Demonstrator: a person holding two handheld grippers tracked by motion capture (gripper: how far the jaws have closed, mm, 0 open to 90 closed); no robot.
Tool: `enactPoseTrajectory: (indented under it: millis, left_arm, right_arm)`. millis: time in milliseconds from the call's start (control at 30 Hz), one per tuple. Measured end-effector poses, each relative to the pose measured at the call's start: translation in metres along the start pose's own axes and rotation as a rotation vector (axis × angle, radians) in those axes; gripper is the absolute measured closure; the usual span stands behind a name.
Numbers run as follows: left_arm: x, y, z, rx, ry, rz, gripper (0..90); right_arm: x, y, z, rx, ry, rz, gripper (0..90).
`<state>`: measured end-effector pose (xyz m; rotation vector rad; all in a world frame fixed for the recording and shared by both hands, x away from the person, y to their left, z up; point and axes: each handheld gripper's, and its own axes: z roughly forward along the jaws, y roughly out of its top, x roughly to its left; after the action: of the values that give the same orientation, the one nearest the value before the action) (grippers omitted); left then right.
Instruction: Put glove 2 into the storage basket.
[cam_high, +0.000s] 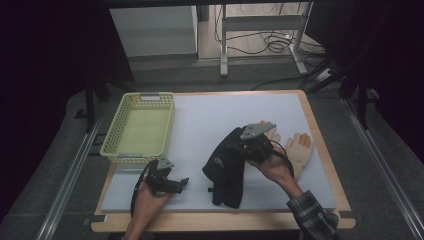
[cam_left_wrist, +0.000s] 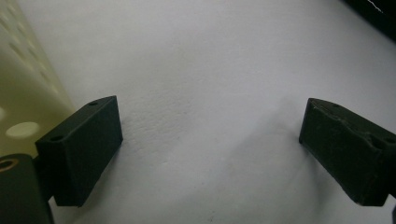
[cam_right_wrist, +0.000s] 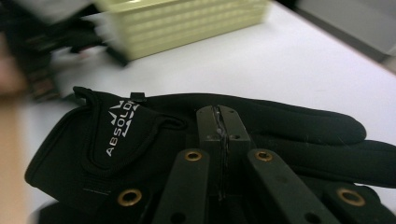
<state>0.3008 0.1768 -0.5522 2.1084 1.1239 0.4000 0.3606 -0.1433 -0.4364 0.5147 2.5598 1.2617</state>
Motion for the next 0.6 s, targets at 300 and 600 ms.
enactPoseTrajectory:
  millis: [300,600]
  left_arm:
    - [0.000,0.000,0.000,0.000,0.002,-0.001,6.2]
    - [0.000,0.000,0.000,0.003,0.001,0.001,6.2]
  right_arm:
    - [0.006,-0.035,0.003,0.042,0.019,0.052,72.8]
    - [0.000,-0.067,-0.012,0.054,-0.138,0.266,59.4]
